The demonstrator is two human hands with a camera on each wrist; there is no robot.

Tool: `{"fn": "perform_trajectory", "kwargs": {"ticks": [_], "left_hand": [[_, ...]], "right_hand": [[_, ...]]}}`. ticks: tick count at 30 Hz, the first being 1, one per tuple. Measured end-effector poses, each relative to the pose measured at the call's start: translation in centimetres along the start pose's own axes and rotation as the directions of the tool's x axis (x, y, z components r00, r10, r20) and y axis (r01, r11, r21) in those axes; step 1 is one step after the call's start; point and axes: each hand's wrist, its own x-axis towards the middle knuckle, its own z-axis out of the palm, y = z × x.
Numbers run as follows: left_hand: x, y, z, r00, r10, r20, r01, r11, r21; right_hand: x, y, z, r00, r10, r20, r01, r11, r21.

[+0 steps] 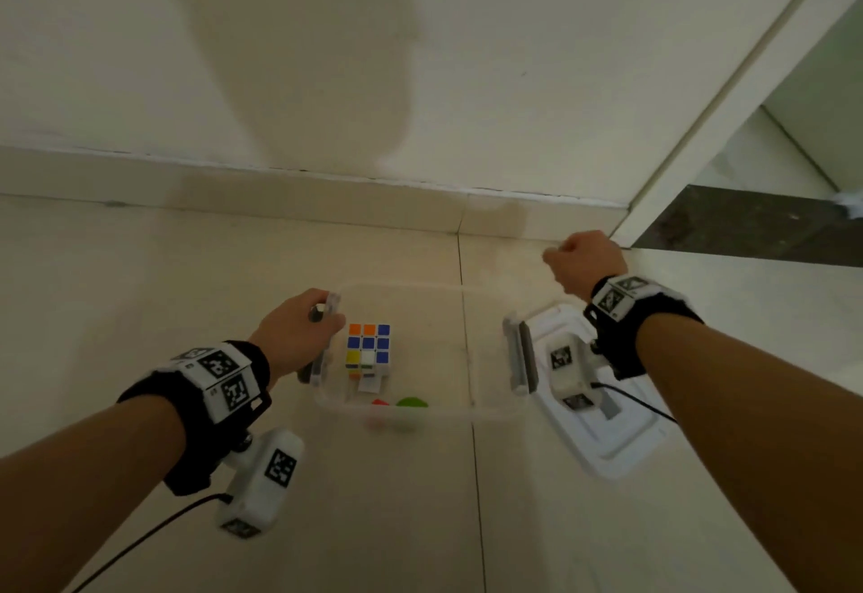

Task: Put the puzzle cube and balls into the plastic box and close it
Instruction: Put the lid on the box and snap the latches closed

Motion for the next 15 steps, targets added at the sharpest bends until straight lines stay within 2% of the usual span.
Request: {"fn": "perform_trajectory", "kwargs": {"ticks": [1, 4, 7, 10, 15], "left_hand": [[0.0, 0.1, 0.2, 1.000, 0.002, -0.003, -0.002, 1.000, 0.005], [0.3, 0.4, 0.8, 1.000, -0.019, -0.016, 0.019, 1.000, 0.004], [0.5, 0.9, 1.6, 0.998, -0.052, -0.017, 0.053, 0.999, 0.013], [0.8, 1.3, 2.3, 0.998, -0.057, -0.016, 0.058, 0.998, 0.031], [1.1, 1.6, 2.6, 0.998, -0.059, -0.026, 0.059, 0.998, 0.035]], "right_hand": [[0.2, 1.4, 0.2, 0.999, 0.029, 0.015, -0.028, 0.994, -0.104], [0.4, 5.3, 1.7, 0.960, 0.167, 0.223, -0.073, 0.923, -0.377], [-0.6, 8.3, 3.7, 0.900, 0.241, 0.362, 0.020, 0.809, -0.588], [-1.7, 10.3, 4.7, 0.881, 0.274, 0.387, 0.044, 0.766, -0.641], [-2.0, 10.8, 5.0, 0.918, 0.213, 0.335, 0.039, 0.791, -0.610]]}}
